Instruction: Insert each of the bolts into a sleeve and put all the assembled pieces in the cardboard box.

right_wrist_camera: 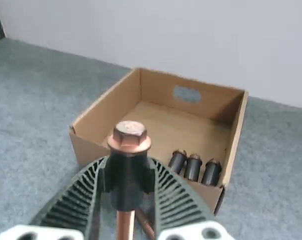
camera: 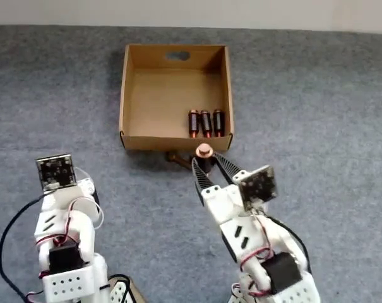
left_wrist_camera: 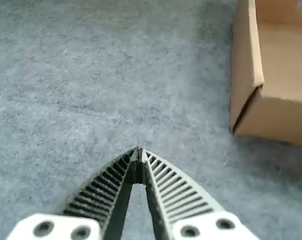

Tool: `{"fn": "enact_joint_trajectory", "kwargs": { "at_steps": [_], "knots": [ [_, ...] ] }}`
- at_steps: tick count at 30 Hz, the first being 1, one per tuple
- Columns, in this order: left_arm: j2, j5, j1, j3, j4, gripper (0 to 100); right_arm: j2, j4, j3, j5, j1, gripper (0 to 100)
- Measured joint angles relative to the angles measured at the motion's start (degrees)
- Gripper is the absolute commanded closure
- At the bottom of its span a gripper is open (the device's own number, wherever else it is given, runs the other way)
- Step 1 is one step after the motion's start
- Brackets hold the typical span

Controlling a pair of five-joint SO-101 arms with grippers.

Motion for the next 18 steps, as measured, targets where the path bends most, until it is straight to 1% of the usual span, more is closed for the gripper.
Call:
{"fn": "enact_joint_trajectory", "kwargs": {
  "at_steps": [3, 6, 10, 13, 18],
  "knots": [
    [0.0, -1.5, 0.3, 0.0, 1.5, 99, 1.3, 1.8, -8.0, 0.0, 0.0, 98.9],
    [0.0, -4.1, 3.0, 0.1, 2.9, 99, 7.6, 2.0, -14.9, 0.0, 0.0, 98.9],
    [0.0, -5.8, 6.1, 0.1, 2.9, 99, 22.3, 2.0, -24.3, 0.0, 0.0, 98.9],
    [0.0, -5.8, 6.2, 0.1, 2.1, 99, 34.3, 2.0, -30.9, 0.0, 0.3, 98.9],
    [0.0, -5.8, 6.2, 0.1, 1.8, 99, 51.7, 2.0, -39.6, 0.0, 3.2, 98.9]
  ]
}}
